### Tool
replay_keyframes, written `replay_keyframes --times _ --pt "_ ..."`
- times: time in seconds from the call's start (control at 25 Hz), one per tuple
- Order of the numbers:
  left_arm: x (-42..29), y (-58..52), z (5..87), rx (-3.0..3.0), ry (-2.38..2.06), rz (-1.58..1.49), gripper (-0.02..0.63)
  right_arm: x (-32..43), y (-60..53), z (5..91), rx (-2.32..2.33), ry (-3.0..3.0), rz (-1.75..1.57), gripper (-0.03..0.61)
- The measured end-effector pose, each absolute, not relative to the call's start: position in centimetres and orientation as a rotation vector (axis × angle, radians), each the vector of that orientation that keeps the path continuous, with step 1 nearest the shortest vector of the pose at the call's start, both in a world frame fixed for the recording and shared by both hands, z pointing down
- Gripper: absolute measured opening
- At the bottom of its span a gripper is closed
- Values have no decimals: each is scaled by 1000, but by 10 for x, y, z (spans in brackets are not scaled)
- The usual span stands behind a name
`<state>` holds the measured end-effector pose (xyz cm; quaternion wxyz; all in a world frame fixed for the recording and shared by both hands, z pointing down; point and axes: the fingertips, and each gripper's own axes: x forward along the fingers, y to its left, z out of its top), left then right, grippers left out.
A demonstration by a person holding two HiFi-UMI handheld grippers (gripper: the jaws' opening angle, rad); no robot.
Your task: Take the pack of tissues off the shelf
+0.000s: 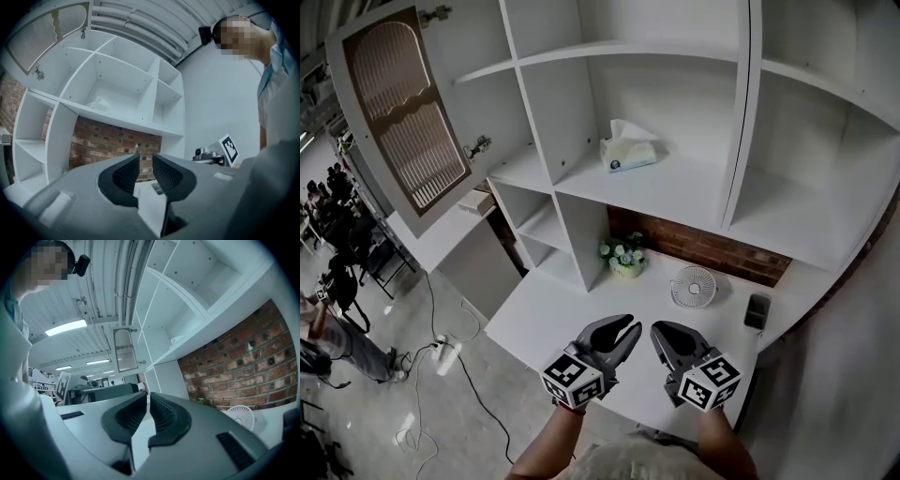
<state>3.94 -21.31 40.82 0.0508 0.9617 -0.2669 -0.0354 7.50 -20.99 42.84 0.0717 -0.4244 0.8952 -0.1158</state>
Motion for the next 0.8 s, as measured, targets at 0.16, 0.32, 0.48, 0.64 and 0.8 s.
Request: replay_keyframes --times 0.16,0.32,0.48,0.64,0.8 --pt "42 -219 399 2939 -831 -106 101 79 -214 429 -1273 2680 -348 18" --pt "42 -227 390 2946 -854 -99 134 82 -217 428 -1272 2669 -351 18" --pt "45 -235 382 2966 -859 -69 158 85 -223 425 -1273 2664 -342 18" --pt "47 -241 377 2994 -857 -37 170 85 -230 415 -1266 2668 -306 18" --pt "46 -250 367 3013 -874 -7 175 83 -237 402 -1256 2674 -266 18"
